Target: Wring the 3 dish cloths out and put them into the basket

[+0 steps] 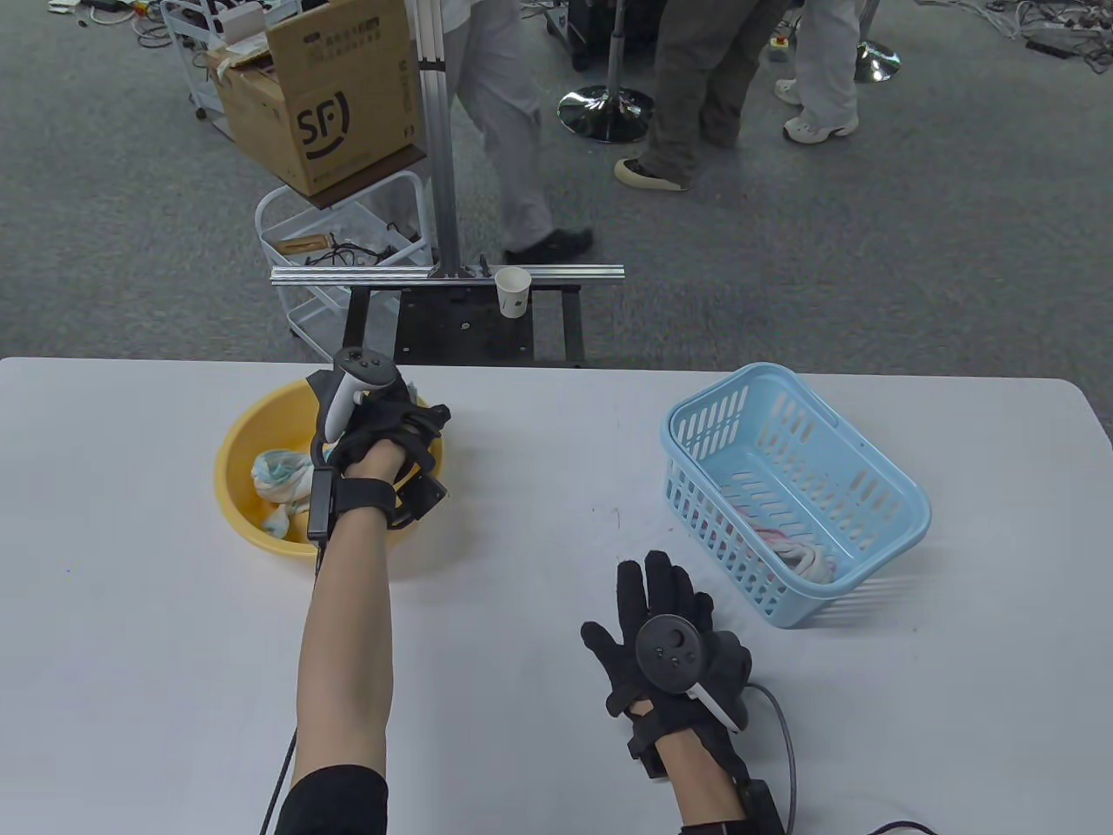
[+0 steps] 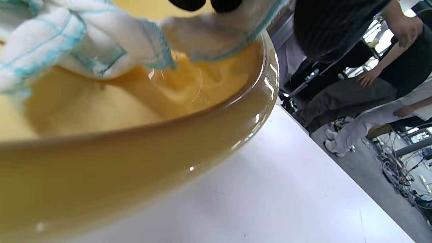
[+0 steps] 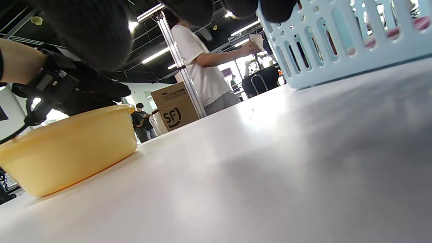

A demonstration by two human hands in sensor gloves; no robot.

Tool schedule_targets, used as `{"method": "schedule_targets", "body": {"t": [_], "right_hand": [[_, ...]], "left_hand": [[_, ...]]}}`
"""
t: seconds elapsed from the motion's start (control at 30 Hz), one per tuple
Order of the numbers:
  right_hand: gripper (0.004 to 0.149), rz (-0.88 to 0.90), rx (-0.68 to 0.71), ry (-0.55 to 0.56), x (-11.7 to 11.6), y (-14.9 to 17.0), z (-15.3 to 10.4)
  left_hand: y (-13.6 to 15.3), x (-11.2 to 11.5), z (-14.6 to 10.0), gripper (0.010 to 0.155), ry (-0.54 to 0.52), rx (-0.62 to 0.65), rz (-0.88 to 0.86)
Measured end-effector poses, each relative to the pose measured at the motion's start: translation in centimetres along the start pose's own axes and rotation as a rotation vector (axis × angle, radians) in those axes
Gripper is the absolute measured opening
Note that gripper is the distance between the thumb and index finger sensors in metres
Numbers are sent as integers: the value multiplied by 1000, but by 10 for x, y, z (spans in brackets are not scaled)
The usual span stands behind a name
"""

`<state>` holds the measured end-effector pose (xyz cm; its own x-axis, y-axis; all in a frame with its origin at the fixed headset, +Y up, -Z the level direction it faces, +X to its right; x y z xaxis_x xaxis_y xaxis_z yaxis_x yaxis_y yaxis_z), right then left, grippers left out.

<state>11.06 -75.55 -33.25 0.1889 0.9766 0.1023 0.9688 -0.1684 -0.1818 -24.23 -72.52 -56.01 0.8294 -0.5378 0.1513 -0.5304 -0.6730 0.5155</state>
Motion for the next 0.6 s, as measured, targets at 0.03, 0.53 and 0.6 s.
{"method": "schedule_targets", "body": {"t": [0.03,0.53,0.6], "right_hand": [[82,2,1,1,0,0,0],[78,38,14,-18,-4,-2,0],[77,36,19,-20,-4,-3,0]], "left_hand": [[0,1,-2,98,-6,7,11],[-4,-22,-46,50,-170,179,154],[-4,-31,-58,49,-194,202,153]]}}
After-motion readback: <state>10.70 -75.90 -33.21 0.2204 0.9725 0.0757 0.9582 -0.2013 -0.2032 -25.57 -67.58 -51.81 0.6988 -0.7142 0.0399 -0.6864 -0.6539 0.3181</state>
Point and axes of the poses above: the tracker on the back of each hand, its own y axis roughly to the little-finger side, its own z axis roughly from the wrist to the fingertips, x = y × z, the point moved 3 cm from there along z, roughly from the wrist to the fingertips, and after that the axes turned 15 degrees about -z, right-handed, at the moved point
